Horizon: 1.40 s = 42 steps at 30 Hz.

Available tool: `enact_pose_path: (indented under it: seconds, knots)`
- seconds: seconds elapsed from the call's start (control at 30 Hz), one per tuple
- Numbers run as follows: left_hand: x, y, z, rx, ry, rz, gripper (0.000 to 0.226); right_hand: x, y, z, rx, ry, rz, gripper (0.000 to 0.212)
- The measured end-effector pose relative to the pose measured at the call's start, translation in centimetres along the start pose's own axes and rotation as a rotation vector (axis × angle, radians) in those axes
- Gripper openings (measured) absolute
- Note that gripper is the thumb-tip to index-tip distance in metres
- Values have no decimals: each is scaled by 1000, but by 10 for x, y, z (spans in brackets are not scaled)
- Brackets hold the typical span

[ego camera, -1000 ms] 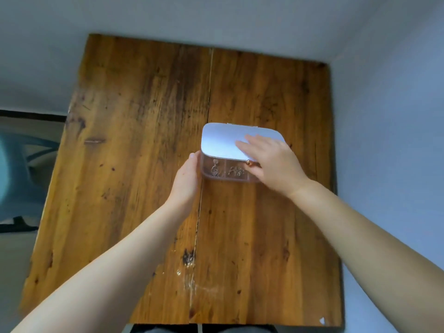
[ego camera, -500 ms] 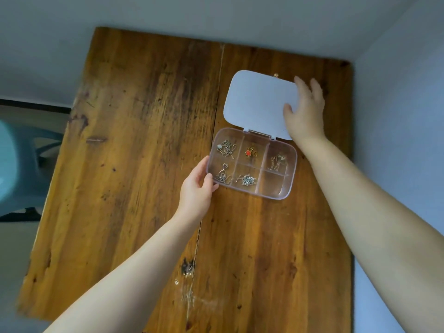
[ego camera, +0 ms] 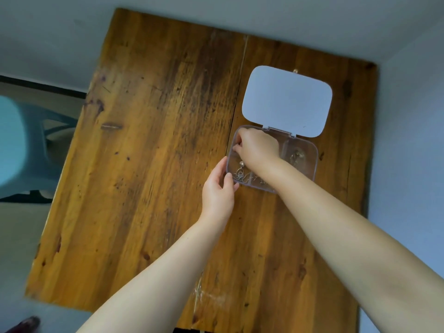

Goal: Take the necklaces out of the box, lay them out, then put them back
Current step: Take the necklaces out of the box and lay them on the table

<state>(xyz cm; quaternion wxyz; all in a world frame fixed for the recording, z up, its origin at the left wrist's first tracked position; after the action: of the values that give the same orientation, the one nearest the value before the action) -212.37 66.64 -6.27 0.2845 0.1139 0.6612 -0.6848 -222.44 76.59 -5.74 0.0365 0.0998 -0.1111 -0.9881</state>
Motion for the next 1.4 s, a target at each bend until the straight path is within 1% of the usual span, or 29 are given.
enact_pose_path:
  seconds: [0.1,0.17,0.2,0.27,0.33,0.37,0.43,0.47,0.5,0.57,0.6,0.63,0.7,0.77,0.8,0.87,0.97,1.03,1.13,1.23,1.27,1.33,1.4]
  knots:
    - [-2,2,-3,-21,-4,16,40,0,2,6,9,78,-4,20]
    - [-2,0,-3,14,8,5,41,-5,1,18,134,66,-39,15]
    - [-1,-3,0,89,16,-32,43,-8,0,27,226,57,-63,13]
    - [2,-14,6,290,42,-183,51,-18,-2,49,429,58,-96,10]
    - [5,-34,11,414,146,-369,56,-30,-1,74,626,95,-99,7]
    - [6,-47,14,436,231,-438,51,-36,2,86,722,113,-93,5]
    - [6,-76,20,410,387,-504,24,-45,6,105,905,101,-70,5]
    - [7,-86,27,388,435,-508,14,-50,8,112,996,72,-78,5]
    - [8,-96,38,371,457,-495,16,-55,8,116,1080,40,-109,6]
    - [15,-109,58,396,457,-439,29,-68,0,118,1217,-2,-181,7]
    - [20,-112,83,412,472,-417,34,-82,10,110,1272,-12,-245,7]
    - [26,-113,107,406,497,-400,37,-97,22,100,1316,-15,-320,8]
    - [44,-114,123,337,515,-335,36,-116,25,82,1397,28,-436,9]
    - [60,-109,138,305,529,-275,35,-137,45,52,1391,93,-574,9]
    - [68,-104,148,350,525,-262,36,-149,63,33,1385,124,-651,8]
    - [78,-90,162,555,503,-296,38,-172,105,-3,1369,189,-781,3]
    - [86,-67,170,932,513,-432,38,-198,165,-51,1353,274,-952,6]
    - [90,-56,174,1073,530,-513,34,-206,199,-73,1368,286,-1029,6]
    - [92,-46,181,1178,530,-695,30,-209,233,-96,1365,255,-1039,4]
    - [94,-37,185,1310,494,-897,24,-211,248,-109,1148,160,-938,4]
    - [95,-35,186,1366,470,-931,23,-212,251,-111,1071,140,-896,4]
    - [96,-32,184,1454,431,-953,25,-215,253,-112,962,154,-829,3]
    - [92,-31,179,1476,388,-964,26,-215,250,-108,947,188,-789,10]
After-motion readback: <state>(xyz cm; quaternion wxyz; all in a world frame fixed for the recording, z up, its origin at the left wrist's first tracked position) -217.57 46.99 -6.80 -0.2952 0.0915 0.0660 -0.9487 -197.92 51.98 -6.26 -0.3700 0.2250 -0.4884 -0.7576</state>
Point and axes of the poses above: each hand's wrist, its own x-axis towards the middle knuckle, its own z-axis out of the back of the hand, y = z × x, the point moved 1 cm from there along x, towards the middle knuckle, and after that the axes turned 6 degrees about -y, right-handed, at the moved point
